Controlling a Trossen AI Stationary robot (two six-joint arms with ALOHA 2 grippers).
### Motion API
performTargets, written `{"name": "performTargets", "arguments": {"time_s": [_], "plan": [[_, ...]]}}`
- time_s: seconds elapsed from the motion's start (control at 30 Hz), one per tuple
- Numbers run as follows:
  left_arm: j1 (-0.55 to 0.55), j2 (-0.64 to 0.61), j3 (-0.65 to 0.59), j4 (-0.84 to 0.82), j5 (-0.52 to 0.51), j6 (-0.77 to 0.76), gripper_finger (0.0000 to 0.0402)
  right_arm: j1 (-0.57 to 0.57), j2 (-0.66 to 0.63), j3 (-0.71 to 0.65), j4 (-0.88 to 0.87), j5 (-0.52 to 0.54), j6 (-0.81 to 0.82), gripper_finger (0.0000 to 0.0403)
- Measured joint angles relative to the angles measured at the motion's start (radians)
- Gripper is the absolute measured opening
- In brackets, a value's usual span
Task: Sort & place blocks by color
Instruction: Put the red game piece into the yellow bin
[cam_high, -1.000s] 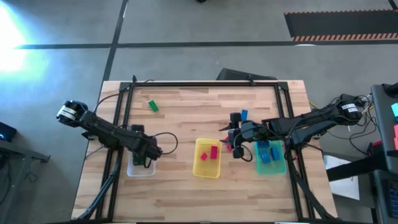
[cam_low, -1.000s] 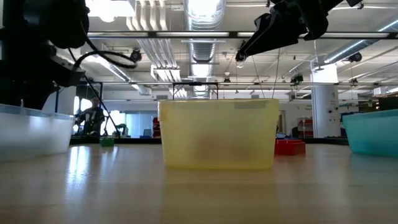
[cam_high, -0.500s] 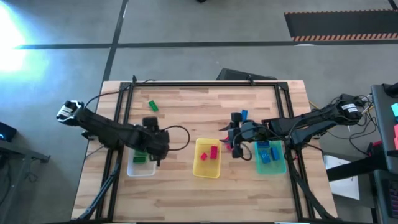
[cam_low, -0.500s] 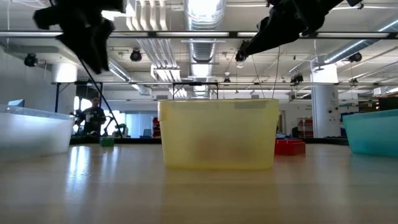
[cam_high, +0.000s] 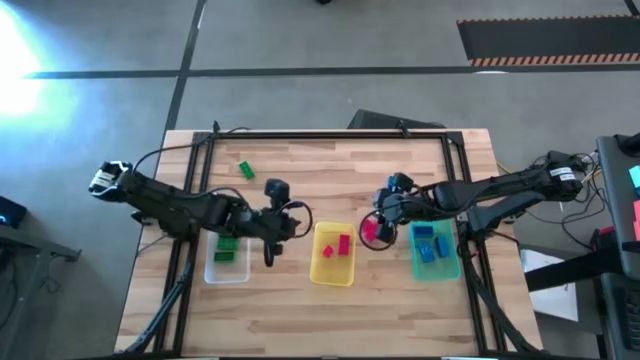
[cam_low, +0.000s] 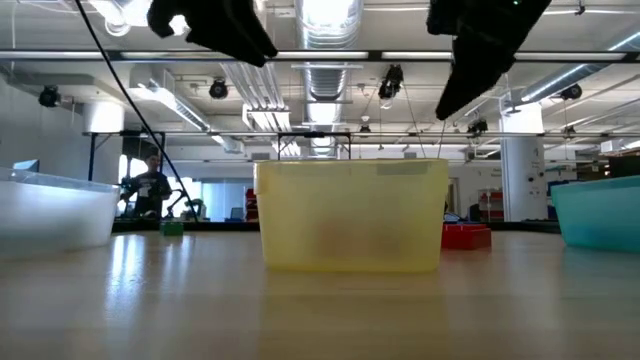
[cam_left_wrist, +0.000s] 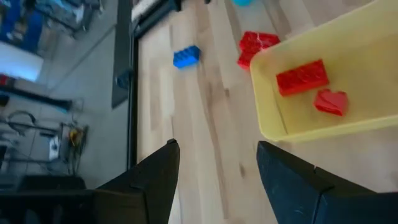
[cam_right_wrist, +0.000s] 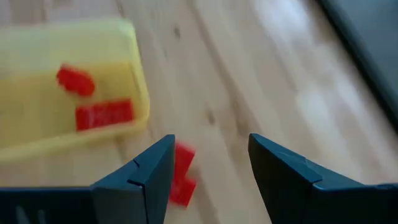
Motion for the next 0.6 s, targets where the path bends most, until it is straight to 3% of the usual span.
{"name": "performTargets", "arguments": {"time_s": [0.13, 0.37, 0.6], "plan": [[0.046, -0.023, -0.076, 0.177, 0.055, 0.108, 0.0198, -0.005, 0.000, 0.010, -0.100, -0.066, 0.076, 0.0194], [0.119, -0.061, -0.176, 0.447, 0.082, 0.228, 0.0198, -0.033, 0.014, -0.013, -0.113, -0.143, 0.268, 0.0194], [0.183, -0.079, -0.219, 0.596, 0.081, 0.310, 0.0198, -0.081, 0.084, -0.014, -0.106, -0.167, 0.432, 0.0194]]}}
